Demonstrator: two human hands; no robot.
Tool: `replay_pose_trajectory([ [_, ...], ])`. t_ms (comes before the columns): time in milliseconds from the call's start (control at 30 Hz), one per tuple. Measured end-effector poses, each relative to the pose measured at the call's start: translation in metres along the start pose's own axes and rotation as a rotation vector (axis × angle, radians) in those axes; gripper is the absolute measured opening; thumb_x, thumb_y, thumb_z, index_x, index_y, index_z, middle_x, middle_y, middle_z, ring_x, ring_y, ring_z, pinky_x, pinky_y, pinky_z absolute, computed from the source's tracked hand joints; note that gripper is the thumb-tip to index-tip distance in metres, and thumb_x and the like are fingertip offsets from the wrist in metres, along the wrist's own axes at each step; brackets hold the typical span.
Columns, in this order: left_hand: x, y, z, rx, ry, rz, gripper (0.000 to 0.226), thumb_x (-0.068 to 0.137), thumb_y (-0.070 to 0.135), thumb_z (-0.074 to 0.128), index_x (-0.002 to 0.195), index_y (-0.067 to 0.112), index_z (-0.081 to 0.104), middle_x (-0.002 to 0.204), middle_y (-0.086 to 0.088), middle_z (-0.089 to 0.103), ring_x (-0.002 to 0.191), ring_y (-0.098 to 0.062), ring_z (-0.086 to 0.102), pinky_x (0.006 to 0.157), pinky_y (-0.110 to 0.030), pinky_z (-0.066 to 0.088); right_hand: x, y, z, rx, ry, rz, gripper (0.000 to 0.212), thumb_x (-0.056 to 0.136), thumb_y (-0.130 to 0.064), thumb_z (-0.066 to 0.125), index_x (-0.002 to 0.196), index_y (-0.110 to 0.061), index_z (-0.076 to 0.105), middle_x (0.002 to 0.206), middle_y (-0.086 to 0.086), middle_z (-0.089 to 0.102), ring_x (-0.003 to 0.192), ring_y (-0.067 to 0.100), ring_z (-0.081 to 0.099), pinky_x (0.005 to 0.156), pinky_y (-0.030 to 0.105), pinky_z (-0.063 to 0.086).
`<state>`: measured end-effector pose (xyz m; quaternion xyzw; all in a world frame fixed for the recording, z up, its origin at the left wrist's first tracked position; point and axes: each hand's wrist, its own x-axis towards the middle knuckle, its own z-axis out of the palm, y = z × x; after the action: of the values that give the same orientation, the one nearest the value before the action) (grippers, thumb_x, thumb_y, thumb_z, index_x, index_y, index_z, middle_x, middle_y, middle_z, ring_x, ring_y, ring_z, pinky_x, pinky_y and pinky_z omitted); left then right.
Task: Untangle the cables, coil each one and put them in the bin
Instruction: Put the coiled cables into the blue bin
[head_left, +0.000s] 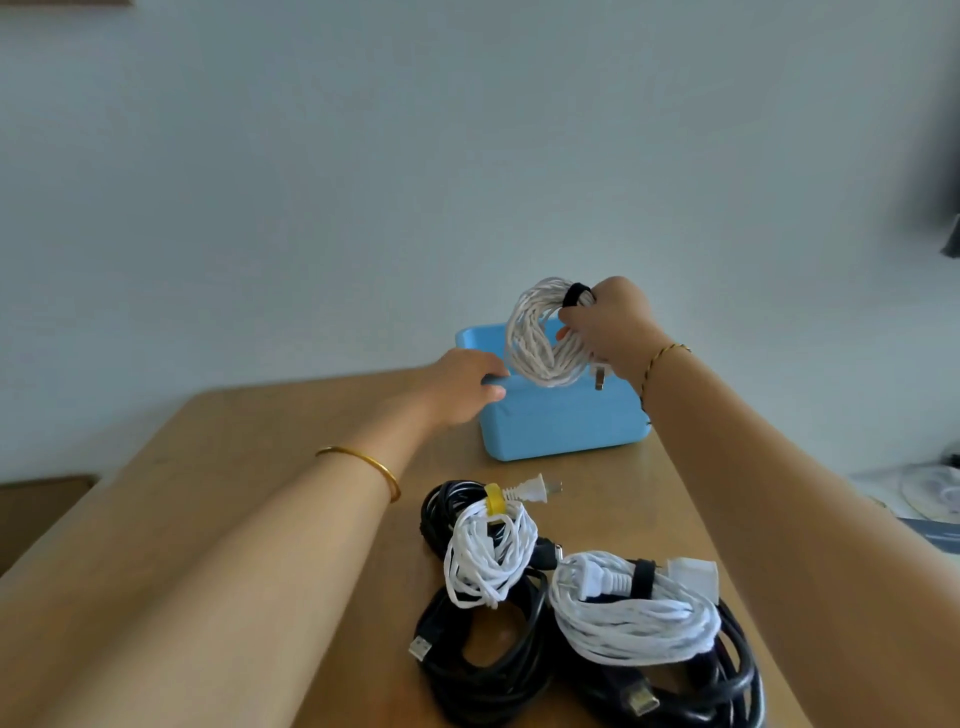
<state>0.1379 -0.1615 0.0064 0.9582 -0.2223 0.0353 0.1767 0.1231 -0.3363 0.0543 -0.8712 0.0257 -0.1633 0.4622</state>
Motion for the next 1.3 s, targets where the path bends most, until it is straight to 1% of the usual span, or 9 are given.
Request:
replay_pose_trajectory([
  [233,-0.04,-0.02,-0.04,0.014,-0.099,-0.026,0.027,0.089,0.013,0.065,0.115,0.011,0.067,0.114,-0.003,0.065,0.099,-0.013,0.058,0.081,-0.018,0.04,-0.005,-0.019,0.015,0.065,-0.043,-0.014,0.011,0.087,-0.011,0.059,0.086,0.0,0.058,0.097,0.023,0.069,0.068,0.022,0.06,0.065,0.033,0.052],
  [367,-0.068,-0.038,-0.059,-0.001,-0.2,-0.074,0.026,0.085,0.016,0.071,0.111,0.015,0.069,0.108,0.002,0.068,0.081,-0.004,0.056,0.072,-0.01,0.041,-0.017,-0.045,0.042,0.059,-0.164,-0.071,0.017,0.089,-0.009,0.057,0.074,-0.005,0.051,0.059,0.004,0.055,0.044,0.01,0.055,0.041,0.018,0.039],
  [500,-0.079,-0.049,-0.07,-0.043,-0.258,-0.129,0.031,0.084,0.02,0.072,0.114,0.02,0.066,0.108,-0.003,0.07,0.085,-0.015,0.062,0.087,-0.026,0.048,-0.019,-0.057,0.064,0.146,-0.226,-0.067,0.016,0.089,-0.003,0.055,0.097,0.009,0.062,0.054,0.004,0.055,0.026,-0.002,0.047,0.029,0.01,0.031],
  [600,-0.084,-0.054,-0.082,-0.14,-0.231,-0.126,0.027,0.087,0.019,0.068,0.115,0.017,0.068,0.096,0.009,0.071,0.083,-0.005,0.063,0.09,-0.022,0.046,-0.014,-0.057,0.076,0.115,-0.251,-0.06,0.023,0.088,-0.005,0.058,0.098,0.014,0.064,0.041,-0.006,0.058,0.031,0.0,0.051,0.032,0.01,0.036],
  [733,-0.073,-0.061,-0.096,-0.405,0.01,-0.241,0.016,0.092,0.022,0.06,0.097,0.008,0.067,0.104,-0.004,0.068,0.092,-0.013,0.063,0.087,-0.031,0.051,-0.006,-0.055,0.083,0.109,-0.282,-0.061,0.011,0.086,-0.006,0.061,0.08,0.003,0.063,0.063,0.004,0.066,0.045,0.008,0.057,0.043,0.016,0.048],
  [867,-0.05,-0.054,-0.095,-0.779,0.153,-0.357,0.036,0.1,0.041,0.042,0.113,0.009,0.051,0.103,-0.01,0.059,0.082,-0.02,0.064,0.07,-0.031,0.055,0.002,-0.06,0.088,0.199,-0.283,-0.043,0.026,0.086,-0.005,0.063,0.064,-0.004,0.051,0.046,0.002,0.059,0.032,0.005,0.053,0.035,0.015,0.042],
  [967,-0.032,-0.048,-0.084,-0.778,0.1,-0.327,0.037,0.099,0.033,0.05,0.114,0.001,0.058,0.106,-0.015,0.068,0.085,-0.022,0.069,0.065,-0.03,0.056,0.007,-0.063,0.093,0.247,-0.309,-0.034,0.029,0.084,-0.015,0.069,0.066,-0.007,0.047,0.062,0.01,0.056,0.05,0.018,0.057,0.052,0.025,0.048],
  [1067,-0.02,-0.047,-0.074,-0.772,0.155,-0.348,0.023,0.095,0.022,0.055,0.1,0.0,0.06,0.101,-0.017,0.067,0.089,-0.027,0.067,0.08,-0.038,0.056,0.012,-0.06,0.092,0.257,-0.358,-0.013,0.029,0.083,-0.023,0.071,0.076,-0.004,0.051,0.071,0.017,0.057,0.07,0.03,0.058,0.073,0.045,0.052],
  [1300,-0.007,-0.049,-0.059,-0.63,0.194,-0.37,0.024,0.094,0.015,0.052,0.071,0.009,0.052,0.068,-0.008,0.057,0.061,-0.018,0.055,0.06,-0.025,0.043,0.022,-0.052,0.088,0.367,-0.591,0.168,0.009,0.092,-0.004,0.058,0.095,0.003,0.053,0.081,0.014,0.054,0.078,0.025,0.059,0.081,0.044,0.053],
])
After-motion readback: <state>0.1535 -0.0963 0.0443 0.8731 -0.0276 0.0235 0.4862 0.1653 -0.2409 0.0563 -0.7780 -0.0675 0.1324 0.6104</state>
